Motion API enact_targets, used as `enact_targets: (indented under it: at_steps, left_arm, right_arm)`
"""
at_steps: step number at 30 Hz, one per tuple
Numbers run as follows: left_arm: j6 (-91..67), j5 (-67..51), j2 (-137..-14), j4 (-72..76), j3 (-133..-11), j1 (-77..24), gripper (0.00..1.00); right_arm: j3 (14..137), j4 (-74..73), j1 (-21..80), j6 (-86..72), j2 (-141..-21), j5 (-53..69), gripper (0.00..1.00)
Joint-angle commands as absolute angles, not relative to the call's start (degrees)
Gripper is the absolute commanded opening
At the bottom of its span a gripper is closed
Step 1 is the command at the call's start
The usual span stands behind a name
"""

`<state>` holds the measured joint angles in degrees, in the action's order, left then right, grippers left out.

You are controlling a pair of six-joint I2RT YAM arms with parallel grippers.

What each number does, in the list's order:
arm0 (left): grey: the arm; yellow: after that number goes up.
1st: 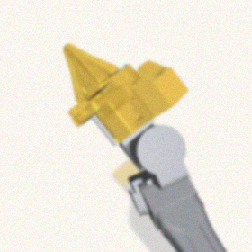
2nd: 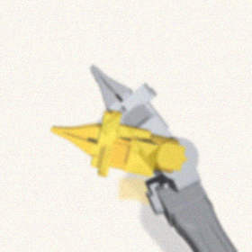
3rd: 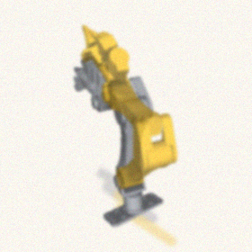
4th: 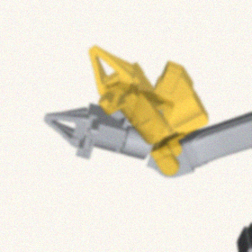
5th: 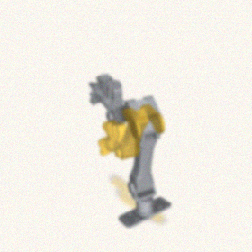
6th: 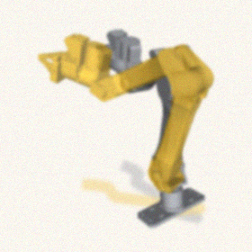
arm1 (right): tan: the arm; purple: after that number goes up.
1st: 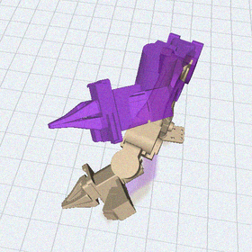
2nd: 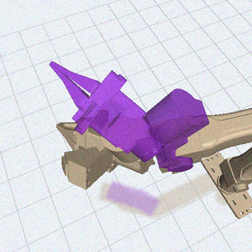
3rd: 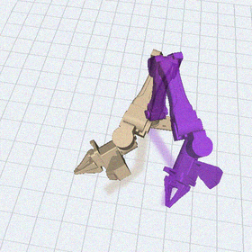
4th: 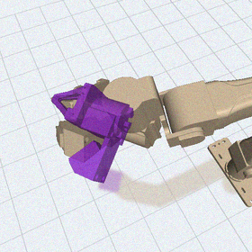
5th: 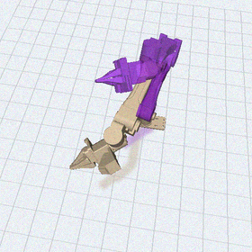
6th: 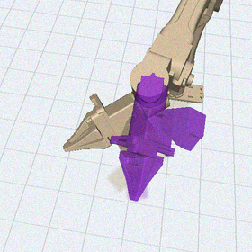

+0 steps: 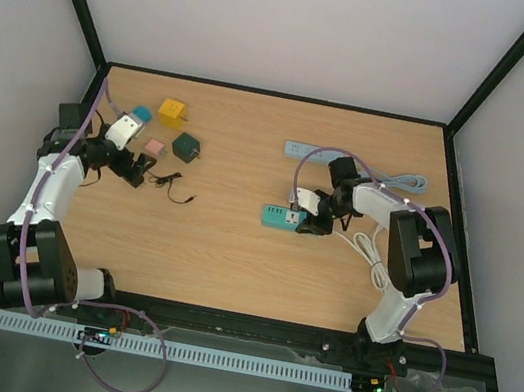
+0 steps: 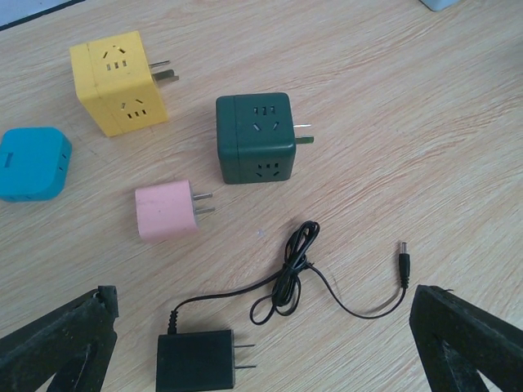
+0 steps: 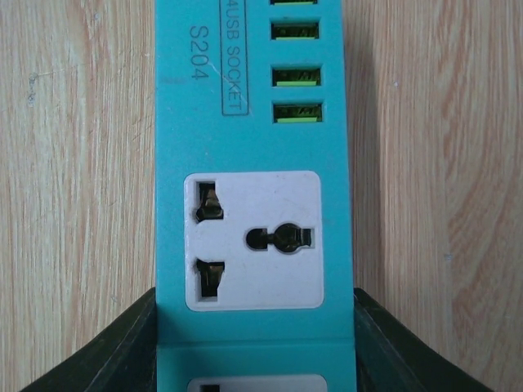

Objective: Pull the plug off the socket

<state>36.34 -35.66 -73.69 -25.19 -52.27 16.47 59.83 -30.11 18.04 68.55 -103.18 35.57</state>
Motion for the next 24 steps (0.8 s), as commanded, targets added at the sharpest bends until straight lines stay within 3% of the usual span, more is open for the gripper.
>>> enact_targets:
  at_steps: [1, 6, 10, 12, 24]
  left_arm:
    - [35.99, -35.77, -72.43, -26.35, -51.55, 15.98, 0.99]
    - [36.54, -35.93, -72.16, -26.79, -51.33, 15.93, 0.99]
    - [36.89, -36.37, -71.93, -27.25, -51.48, 15.84, 0.99]
    - [37.21, -36.39, -71.60, -27.63, -51.64, 15.89, 0.99]
    - [36.06, -35.66, -72.35, -33.02, -60.23, 15.00, 0.99]
  right_arm:
    - [57.67, -35.67, 17.28, 69.38, -103.38, 26.52, 0.39]
    - [57.38, -35.77, 16.88, 69.87, -102.45, 25.30, 0.45]
    - [58.61, -36.99, 16.88, 68.15, -101.32, 27.34, 0.76]
    - [59.64, -37.57, 16.88, 67.02, -99.87, 28.55, 0.83]
    - [72.01, -42.67, 16.89, 56.61, -92.04, 37.60, 0.96]
